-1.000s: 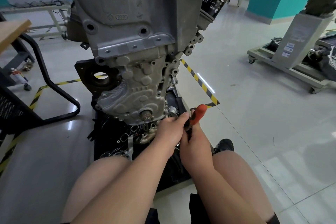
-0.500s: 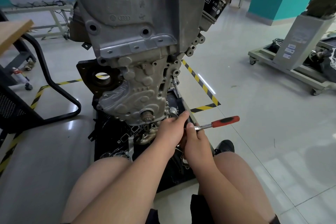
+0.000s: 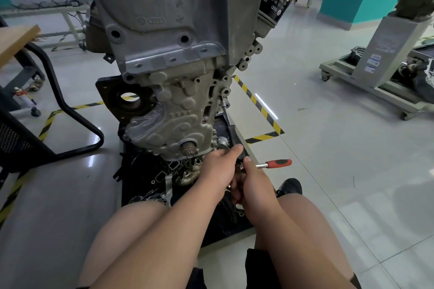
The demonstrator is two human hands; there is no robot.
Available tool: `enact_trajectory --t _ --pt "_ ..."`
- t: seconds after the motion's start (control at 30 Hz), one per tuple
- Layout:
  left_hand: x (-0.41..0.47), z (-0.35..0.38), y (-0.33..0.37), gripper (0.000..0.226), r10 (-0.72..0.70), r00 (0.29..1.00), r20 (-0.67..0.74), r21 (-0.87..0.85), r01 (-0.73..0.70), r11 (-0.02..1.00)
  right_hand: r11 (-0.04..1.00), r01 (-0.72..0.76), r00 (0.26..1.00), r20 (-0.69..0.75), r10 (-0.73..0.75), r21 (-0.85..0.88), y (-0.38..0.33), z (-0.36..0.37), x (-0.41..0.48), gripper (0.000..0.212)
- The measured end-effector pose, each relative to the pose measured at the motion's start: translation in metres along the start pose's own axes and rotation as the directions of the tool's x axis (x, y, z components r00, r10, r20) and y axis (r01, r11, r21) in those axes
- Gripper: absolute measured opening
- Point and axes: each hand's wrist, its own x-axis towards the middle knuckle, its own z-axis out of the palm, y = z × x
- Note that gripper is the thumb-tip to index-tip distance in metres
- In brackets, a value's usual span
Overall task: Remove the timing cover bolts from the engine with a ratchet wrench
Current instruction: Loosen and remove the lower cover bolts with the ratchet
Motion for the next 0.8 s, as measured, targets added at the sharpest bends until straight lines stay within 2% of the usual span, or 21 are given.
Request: enact_trajectory --t 0.17,0.33,0.47,0.57,0.63,0.8 --pt "0.002 0.000 -0.002 0.034 0.004 1.000 -0.017 -0.021 -0.004 1.000 0.989 0.037 0.993 -0.101 -0.052 -0.145 0.003 0.001 -0.001 0.041" --pt "0.001 0.001 0.000 0.035 0.013 1.000 0.006 -0.044 -0.012 0.999 0.956 0.157 0.977 -0.103 -0.187 -0.250 0.004 0.000 -0.004 0.058" --pt "0.001 0.000 0.000 0.035 0.010 1.000 0.000 -0.030 -0.010 0.999 0.926 0.230 0.959 -0.092 -0.268 -0.300 0.006 0.000 -0.004 0.058" --pt "0.000 -0.001 0.001 0.030 -0.007 1.000 -0.008 -0.046 0.006 0.999 0.879 0.268 0.941 -0.089 -0.327 -0.394 0.008 0.001 -0.006 0.059" --pt "0.000 -0.001 0.001 0.028 -0.009 1.000 -0.018 -0.051 0.008 0.999 0.827 0.296 0.927 -0.066 -0.369 -0.478 0.008 0.002 -0.007 0.053" --pt "-0.003 -0.002 0.003 0.031 -0.008 1.000 -0.028 -0.044 0.007 0.999 0.772 0.310 0.911 -0.058 -0.408 -0.554 0.010 0.003 -0.006 0.051"
